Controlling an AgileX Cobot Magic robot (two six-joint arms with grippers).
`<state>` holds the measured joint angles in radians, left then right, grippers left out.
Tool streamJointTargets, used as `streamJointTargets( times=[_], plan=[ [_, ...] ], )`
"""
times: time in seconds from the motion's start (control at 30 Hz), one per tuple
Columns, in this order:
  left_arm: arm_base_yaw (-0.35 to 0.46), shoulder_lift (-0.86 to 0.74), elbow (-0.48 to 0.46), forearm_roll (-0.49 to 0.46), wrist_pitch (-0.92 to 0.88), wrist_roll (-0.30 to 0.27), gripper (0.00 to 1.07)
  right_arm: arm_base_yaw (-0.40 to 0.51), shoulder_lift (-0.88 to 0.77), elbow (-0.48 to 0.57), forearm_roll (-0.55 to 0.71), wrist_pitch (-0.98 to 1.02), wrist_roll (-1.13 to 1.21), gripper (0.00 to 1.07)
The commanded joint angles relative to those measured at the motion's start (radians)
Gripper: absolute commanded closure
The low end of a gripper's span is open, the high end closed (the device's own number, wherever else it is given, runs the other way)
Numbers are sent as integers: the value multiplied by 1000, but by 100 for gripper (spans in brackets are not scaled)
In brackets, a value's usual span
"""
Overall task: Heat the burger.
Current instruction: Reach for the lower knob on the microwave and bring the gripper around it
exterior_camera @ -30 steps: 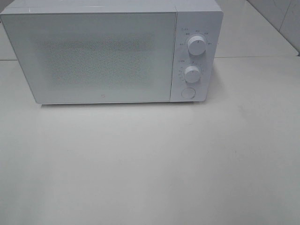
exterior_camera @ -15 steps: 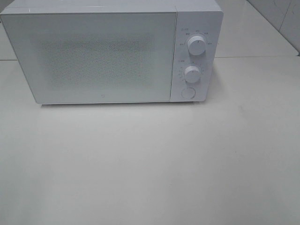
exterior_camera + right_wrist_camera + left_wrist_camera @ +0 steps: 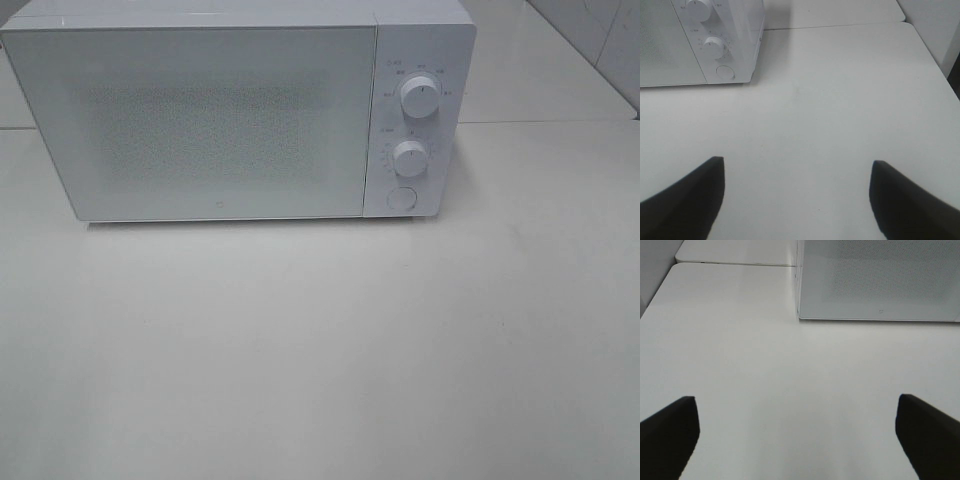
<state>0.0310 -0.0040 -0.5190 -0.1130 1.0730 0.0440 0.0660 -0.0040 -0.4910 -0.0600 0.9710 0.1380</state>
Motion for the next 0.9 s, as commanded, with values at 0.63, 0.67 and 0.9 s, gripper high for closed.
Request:
streamJointTargets(
  times=[0.63, 0.67, 0.9],
  plan=[
    [1, -19, 3, -1, -5, 1, 6, -2, 218, -33, -40, -356, 42, 31],
    [1, -19, 3, -1, -5, 1, 6, -2, 218, -33, -40, -356, 42, 31],
    [1, -19, 3, -1, -5, 1, 6, -2, 341, -33, -40, -498, 42, 31]
  ],
)
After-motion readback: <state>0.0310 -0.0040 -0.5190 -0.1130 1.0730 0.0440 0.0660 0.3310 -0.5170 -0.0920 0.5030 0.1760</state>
